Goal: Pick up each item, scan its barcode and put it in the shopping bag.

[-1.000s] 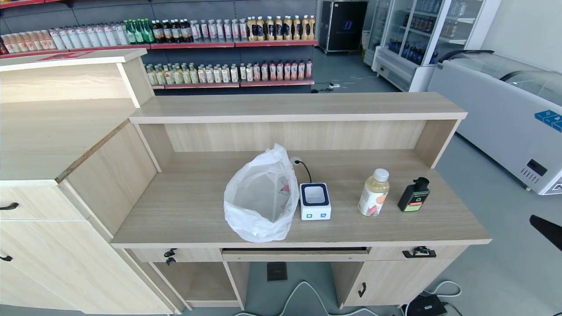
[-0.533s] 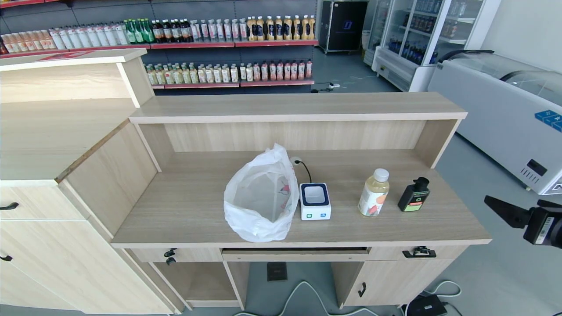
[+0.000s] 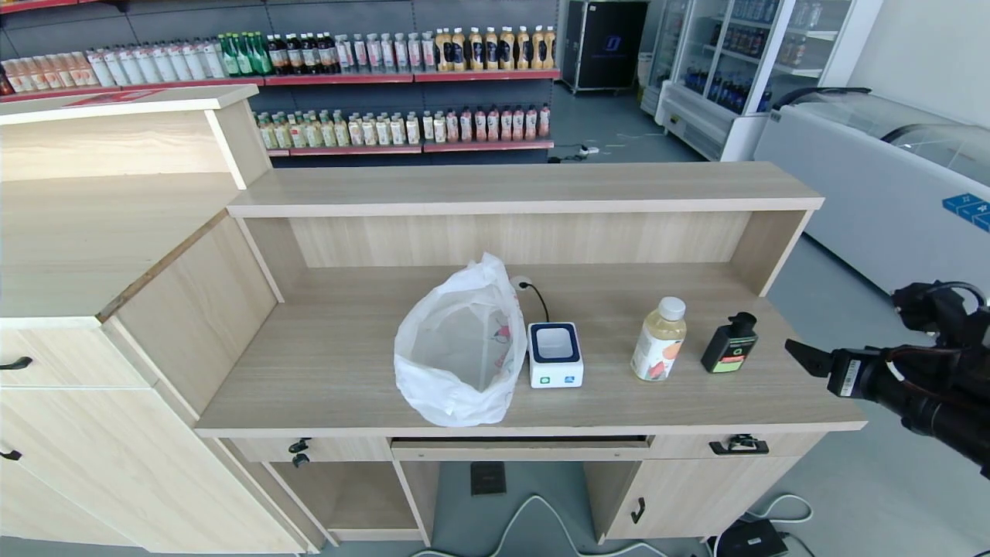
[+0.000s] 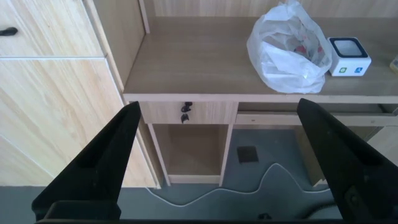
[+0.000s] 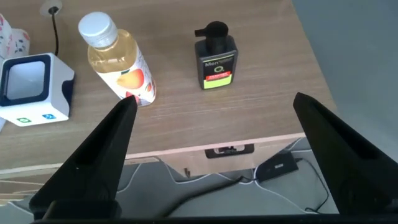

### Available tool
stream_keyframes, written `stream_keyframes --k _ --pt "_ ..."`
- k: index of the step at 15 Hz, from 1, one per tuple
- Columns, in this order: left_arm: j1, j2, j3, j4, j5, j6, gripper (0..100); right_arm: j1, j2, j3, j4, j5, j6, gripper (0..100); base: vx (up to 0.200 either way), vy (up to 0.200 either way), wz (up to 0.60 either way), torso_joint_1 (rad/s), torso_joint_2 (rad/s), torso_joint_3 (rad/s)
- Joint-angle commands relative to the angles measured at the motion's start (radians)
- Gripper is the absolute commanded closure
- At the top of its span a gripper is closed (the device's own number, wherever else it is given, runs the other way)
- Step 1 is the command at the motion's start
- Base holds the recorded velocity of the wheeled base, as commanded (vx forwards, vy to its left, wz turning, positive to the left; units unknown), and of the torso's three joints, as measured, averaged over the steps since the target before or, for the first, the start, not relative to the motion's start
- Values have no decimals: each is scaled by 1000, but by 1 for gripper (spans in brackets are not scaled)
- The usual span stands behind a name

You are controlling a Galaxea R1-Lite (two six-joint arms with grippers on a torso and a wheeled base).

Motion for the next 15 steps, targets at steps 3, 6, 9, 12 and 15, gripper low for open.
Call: stream_keyframes --k 3,6,9,12,15 --pt "1 0 0 0 1 0 0 6 198 -96 -67 45 -8 0 0 0 0 0 0 0" --pt "1 0 0 0 1 0 0 15 247 -131 -70 54 -30 0 0 0 0 0 0 0" --pt "1 0 0 0 1 0 0 31 287 -144 -109 73 -25 0 0 0 0 0 0 0" --pt "1 0 0 0 1 0 0 55 344 -176 -159 71 -30 0 0 0 0 0 0 0" --pt "1 0 0 0 -1 0 0 97 417 -222 -209 64 -31 0 0 0 0 0 0 0"
